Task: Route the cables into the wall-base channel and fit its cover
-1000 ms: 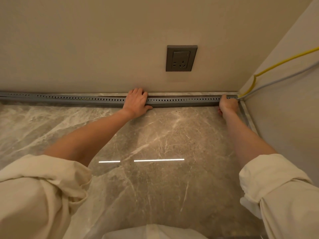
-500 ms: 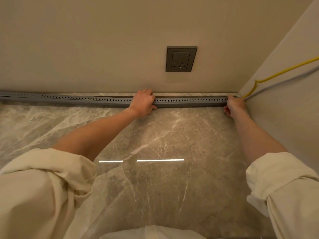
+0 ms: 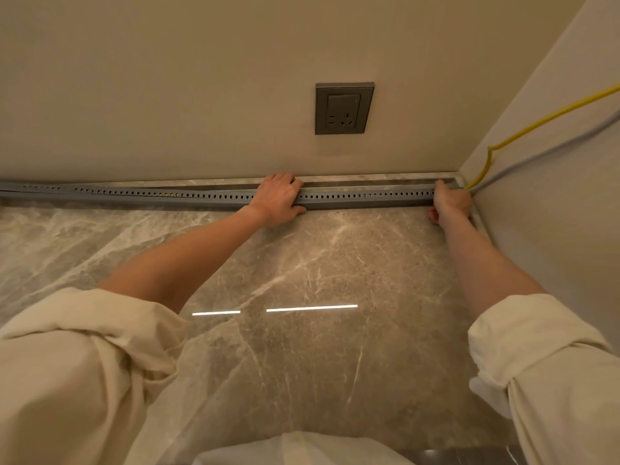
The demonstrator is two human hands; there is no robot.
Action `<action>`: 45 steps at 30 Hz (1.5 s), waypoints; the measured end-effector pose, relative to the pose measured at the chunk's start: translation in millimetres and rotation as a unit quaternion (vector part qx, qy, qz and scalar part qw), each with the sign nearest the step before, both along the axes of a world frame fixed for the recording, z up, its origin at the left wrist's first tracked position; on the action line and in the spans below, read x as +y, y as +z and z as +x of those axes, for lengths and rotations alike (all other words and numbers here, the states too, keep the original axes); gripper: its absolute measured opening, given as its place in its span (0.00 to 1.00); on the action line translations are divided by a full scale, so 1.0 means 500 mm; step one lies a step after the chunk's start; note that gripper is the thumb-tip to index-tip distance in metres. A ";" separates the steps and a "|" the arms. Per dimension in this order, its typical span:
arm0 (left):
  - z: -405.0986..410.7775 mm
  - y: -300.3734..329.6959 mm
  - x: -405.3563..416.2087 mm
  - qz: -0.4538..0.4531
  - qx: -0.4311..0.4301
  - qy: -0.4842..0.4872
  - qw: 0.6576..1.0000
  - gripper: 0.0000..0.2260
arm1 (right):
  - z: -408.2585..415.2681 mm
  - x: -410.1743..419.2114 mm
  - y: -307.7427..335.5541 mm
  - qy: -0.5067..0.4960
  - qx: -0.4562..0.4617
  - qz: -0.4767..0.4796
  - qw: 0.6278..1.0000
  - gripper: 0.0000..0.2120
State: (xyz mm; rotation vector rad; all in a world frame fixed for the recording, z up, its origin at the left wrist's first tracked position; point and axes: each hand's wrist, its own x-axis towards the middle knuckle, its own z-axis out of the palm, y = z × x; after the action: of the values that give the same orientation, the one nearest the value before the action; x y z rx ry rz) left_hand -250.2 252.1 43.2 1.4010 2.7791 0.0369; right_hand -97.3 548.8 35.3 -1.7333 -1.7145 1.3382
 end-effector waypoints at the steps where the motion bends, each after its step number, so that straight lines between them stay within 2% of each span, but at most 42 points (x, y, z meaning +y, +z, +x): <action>1: 0.000 0.003 -0.001 -0.008 0.001 -0.003 1.000 0.22 | -0.001 -0.001 0.001 0.001 -0.003 0.007 1.000 0.22; 4: 0.000 0.010 0.003 -0.006 0.006 -0.007 1.000 0.18 | -0.008 0.003 0.011 0.006 0.000 0.019 1.000 0.23; 8: -0.004 0.016 0.014 0.002 0.011 0.006 1.000 0.16 | -0.023 0.011 0.027 0.000 0.034 0.015 0.999 0.16; 13: -0.012 0.023 0.032 0.003 0.021 0.013 1.000 0.15 | -0.042 0.025 0.035 0.014 0.045 0.023 0.999 0.13; 17: -0.015 0.022 0.048 0.002 0.027 0.013 1.000 0.14 | -0.056 0.046 0.037 0.020 0.050 -0.010 0.999 0.11; 21: -0.016 0.017 0.048 0.010 0.031 0.018 0.999 0.14 | -0.066 0.044 0.024 0.031 0.035 0.018 0.999 0.14; 24: -0.008 0.017 0.057 0.004 0.027 0.023 0.999 0.15 | -0.060 0.030 0.012 0.040 0.022 0.020 0.999 0.24; 28: 0.005 0.007 0.070 0.005 0.020 0.029 0.999 0.18 | -0.043 0.008 0.006 0.038 0.033 0.012 0.999 0.31; 38: 0.000 0.024 0.048 0.022 0.026 0.015 0.999 0.23 | -0.030 -0.014 0.021 0.026 0.033 0.005 0.999 0.29; 42: -0.003 0.046 0.005 0.070 -0.002 0.043 0.997 0.20 | -0.021 -0.056 0.047 0.008 -0.018 0.092 0.996 0.26; 45: -0.009 0.061 -0.041 0.104 -0.007 0.060 0.993 0.18 | -0.019 -0.093 0.065 0.046 -0.029 0.154 0.987 0.21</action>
State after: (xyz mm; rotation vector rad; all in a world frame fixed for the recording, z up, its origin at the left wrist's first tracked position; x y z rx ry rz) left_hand -254.9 231.7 73.8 1.2619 2.9146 0.3460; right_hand -106.7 502.1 67.7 -1.5477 -1.9362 1.0002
